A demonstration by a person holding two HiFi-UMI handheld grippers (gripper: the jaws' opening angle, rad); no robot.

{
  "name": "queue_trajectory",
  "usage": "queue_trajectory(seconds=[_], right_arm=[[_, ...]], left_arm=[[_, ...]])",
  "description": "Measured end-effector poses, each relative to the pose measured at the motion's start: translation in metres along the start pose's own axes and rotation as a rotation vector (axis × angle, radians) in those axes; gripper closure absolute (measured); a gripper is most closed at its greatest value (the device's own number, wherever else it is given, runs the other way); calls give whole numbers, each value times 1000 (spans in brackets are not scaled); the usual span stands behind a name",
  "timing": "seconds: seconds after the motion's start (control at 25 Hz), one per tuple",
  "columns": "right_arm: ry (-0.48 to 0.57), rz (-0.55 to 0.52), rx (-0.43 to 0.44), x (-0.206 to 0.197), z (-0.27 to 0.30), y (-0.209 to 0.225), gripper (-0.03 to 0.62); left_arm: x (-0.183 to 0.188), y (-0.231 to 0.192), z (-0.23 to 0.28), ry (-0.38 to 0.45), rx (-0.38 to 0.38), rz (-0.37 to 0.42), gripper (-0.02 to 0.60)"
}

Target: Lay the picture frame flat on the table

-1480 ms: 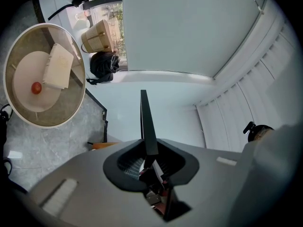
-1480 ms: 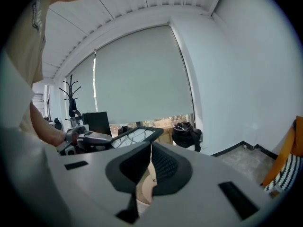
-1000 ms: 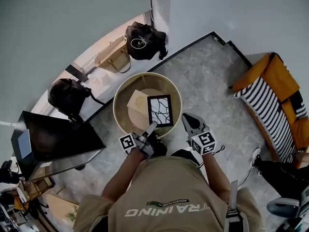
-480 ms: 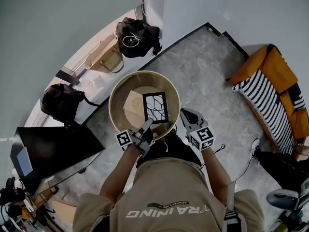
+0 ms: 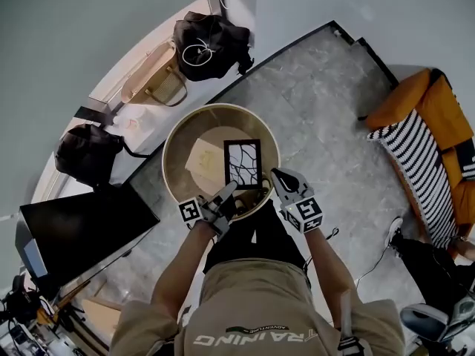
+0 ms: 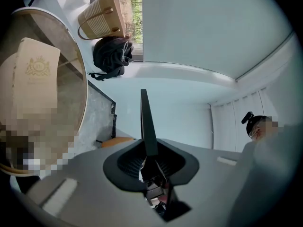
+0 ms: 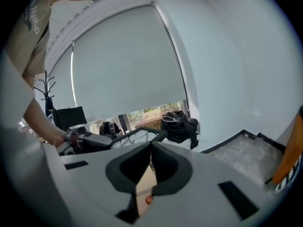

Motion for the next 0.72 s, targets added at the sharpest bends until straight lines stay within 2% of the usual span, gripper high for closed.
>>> queue_trajectory(seconds=[0.12, 0.32, 0.48, 0.72], right_arm=[[-14, 31, 0, -16, 23, 29, 586], [-50, 8, -16, -47, 68, 79, 586], [-55, 13, -24, -69, 105, 110, 586], [-78, 10, -5, -106, 150, 142, 586]], left_arm=[[-1, -32, 17, 2, 8, -22, 509], [3, -89, 45, -15, 6, -16, 508], [5, -139, 54, -33, 51, -24, 509], [16, -204, 58, 4, 105, -40, 509]])
Point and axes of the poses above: the fingertips, and each gripper's own axes: z forward along the fingers, y to its right, x out of its top, the point moved 1 cm from there along -z, backward along the fingers, and after that the axes turned 14 degrees about z, right-handed, at the moved point
